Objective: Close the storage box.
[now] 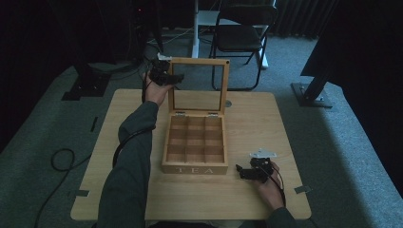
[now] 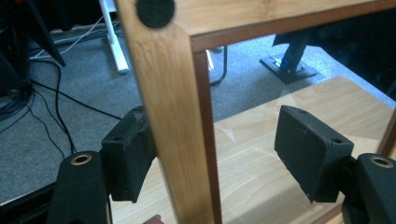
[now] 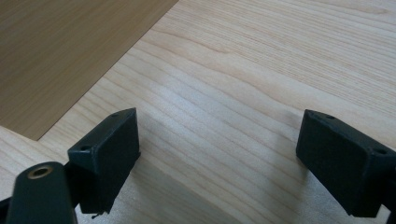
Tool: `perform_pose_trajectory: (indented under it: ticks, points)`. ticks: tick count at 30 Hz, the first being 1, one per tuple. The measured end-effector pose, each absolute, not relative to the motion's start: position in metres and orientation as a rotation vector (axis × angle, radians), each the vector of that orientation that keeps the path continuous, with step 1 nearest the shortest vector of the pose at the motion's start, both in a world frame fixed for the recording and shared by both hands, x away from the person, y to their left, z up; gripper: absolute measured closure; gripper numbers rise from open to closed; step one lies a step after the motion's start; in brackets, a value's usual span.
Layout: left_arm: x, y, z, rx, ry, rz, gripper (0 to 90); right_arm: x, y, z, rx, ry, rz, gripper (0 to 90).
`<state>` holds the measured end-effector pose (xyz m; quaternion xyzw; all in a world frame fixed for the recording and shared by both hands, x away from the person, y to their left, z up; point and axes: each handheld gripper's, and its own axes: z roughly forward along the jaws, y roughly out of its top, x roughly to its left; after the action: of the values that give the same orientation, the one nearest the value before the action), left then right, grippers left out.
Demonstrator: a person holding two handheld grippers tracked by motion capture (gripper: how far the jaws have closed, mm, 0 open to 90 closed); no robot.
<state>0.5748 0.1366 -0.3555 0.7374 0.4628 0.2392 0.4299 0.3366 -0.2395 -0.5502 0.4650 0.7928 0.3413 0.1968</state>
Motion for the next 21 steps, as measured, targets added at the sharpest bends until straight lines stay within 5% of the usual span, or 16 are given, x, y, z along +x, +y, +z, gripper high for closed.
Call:
perform_pose_trajectory:
  ticks: [21]
  points:
    - [0.509, 0.146, -0.345, 1.802, 1.024, 0.593, 34.5, 0.337, -0.238, -0.550, 1.296, 2.224, 0.955, 13.0]
